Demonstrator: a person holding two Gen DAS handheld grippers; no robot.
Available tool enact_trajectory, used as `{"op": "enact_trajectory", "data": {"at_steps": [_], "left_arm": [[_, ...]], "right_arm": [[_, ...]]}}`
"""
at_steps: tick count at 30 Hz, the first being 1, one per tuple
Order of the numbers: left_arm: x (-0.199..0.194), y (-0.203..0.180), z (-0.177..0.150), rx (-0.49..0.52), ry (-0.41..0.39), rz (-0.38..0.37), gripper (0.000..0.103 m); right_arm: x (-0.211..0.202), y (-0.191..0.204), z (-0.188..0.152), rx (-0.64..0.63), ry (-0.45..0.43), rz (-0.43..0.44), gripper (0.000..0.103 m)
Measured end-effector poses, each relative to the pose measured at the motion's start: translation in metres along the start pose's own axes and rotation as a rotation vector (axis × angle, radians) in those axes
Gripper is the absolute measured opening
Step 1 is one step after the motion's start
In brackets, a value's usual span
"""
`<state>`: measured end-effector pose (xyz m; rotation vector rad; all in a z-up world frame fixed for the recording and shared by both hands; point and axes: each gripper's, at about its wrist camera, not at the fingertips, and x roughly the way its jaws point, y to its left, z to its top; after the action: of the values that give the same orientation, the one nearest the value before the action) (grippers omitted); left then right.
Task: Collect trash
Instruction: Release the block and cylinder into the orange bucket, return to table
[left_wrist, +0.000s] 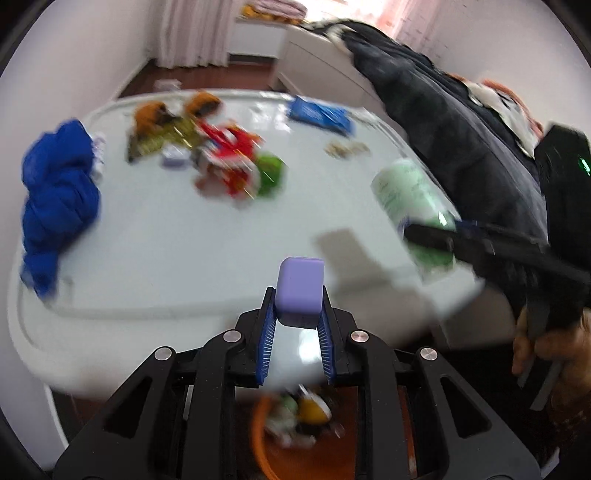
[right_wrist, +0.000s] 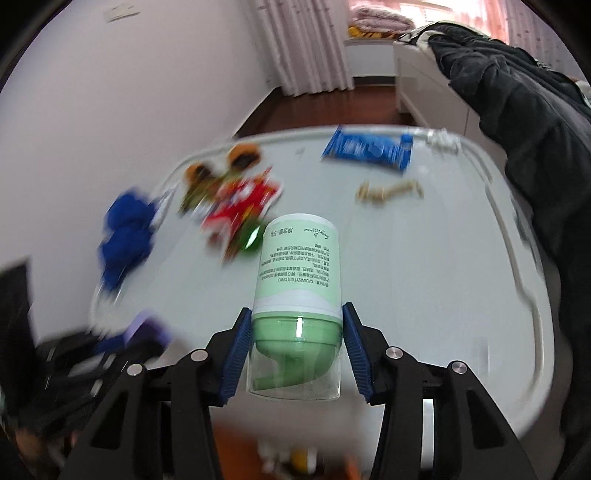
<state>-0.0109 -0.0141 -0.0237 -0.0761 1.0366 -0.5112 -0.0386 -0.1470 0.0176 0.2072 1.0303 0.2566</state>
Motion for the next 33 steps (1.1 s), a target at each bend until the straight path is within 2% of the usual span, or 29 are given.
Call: {"op": "enact_trajectory", "data": {"at_steps": [3, 5, 7, 11, 13, 14, 15, 18, 22, 25, 29, 33], "left_arm": [[-0.006, -0.018, -0.041, 0.019, 0.07, -0.06, 0.021], [-0.005, -0.025, -0.064, 0.025, 0.125, -0.075, 0.021], [0.0, -0.028, -0.081, 0.025, 0.175, -0.079, 0.021], [0.019, -0.032, -0.106, 0.03, 0.283, -0.049, 0.021], [0.026, -0.033, -0.111, 0.045, 0.309, -0.008, 0.027], [0.03, -0.033, -0.113, 0.052, 0.328, 0.014, 0.037], [0.032, -0.031, -0.114, 0.046, 0.336, 0.038, 0.046], [0.029, -0.025, -0.112, 0.016, 0.321, 0.063, 0.06], [0.019, -0.017, -0.102, -0.024, 0.254, 0.072, 0.061], [0.004, -0.01, -0.085, -0.017, 0.167, 0.109, 0.061], [-0.007, -0.008, -0.057, -0.007, 0.095, 0.151, 0.061], [-0.015, 0.006, -0.014, -0.043, 0.03, 0.176, 0.061]], "right_arm": [[-0.013, 0.004, -0.056, 0.015, 0.07, 0.033, 0.048], [-0.012, 0.004, -0.085, 0.039, 0.125, 0.054, 0.048], [-0.004, 0.005, -0.115, 0.045, 0.186, 0.056, 0.048], [0.02, 0.006, -0.146, 0.074, 0.281, 0.045, 0.049], [0.027, 0.006, -0.148, 0.085, 0.316, 0.035, 0.052], [0.026, 0.006, -0.147, 0.092, 0.308, 0.04, 0.06], [0.022, 0.006, -0.143, 0.091, 0.288, 0.036, 0.072], [0.006, 0.008, -0.132, 0.059, 0.201, 0.002, 0.081], [-0.014, 0.006, -0.118, 0.033, 0.122, -0.006, 0.081], [-0.029, 0.005, -0.098, 0.023, 0.062, 0.013, 0.081], [-0.047, 0.004, -0.049, -0.019, -0.036, 0.024, 0.087], [-0.06, 0.008, 0.015, -0.06, -0.151, 0.041, 0.088]]}}
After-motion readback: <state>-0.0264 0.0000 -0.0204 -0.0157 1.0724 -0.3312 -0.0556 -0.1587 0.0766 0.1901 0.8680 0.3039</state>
